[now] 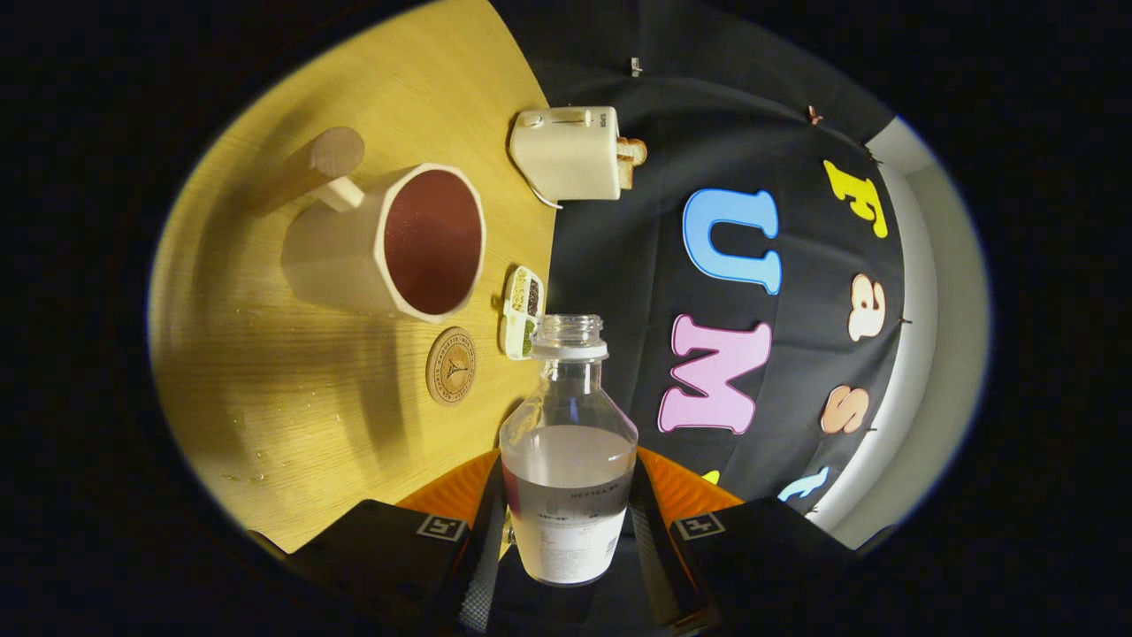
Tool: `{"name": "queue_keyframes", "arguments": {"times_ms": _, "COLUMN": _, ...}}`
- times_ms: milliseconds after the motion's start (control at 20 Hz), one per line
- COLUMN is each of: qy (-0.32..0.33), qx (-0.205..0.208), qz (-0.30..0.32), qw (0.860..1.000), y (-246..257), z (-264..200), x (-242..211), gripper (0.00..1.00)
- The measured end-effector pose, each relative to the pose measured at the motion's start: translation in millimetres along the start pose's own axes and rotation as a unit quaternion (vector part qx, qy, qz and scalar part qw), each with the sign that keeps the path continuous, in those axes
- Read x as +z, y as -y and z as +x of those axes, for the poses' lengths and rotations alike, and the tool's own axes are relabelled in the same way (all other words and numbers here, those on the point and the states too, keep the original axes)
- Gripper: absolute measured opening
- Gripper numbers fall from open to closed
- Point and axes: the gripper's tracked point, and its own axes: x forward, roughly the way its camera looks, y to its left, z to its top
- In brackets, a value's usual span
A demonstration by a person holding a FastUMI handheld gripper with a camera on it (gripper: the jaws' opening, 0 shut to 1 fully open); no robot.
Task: Take the bottle from table, then pour the juice into the cup, finally place the bottle on the coaster
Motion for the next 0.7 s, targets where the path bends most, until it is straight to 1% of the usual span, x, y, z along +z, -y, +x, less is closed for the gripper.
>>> {"name": "queue_keyframes", "arguments": {"times_ms": 400, "qy": 0.031, "qx": -0.010, "qz": -0.064, "qw": 0.997, "y": 2, "z": -1, "x": 11, "gripper": 0.70}}
{"name": "queue_keyframes", "arguments": {"times_ms": 700, "qy": 0.038, "qx": -0.009, "qz": -0.082, "qw": 0.996, "y": -1, "z": 3, "x": 11, "gripper": 0.69}}
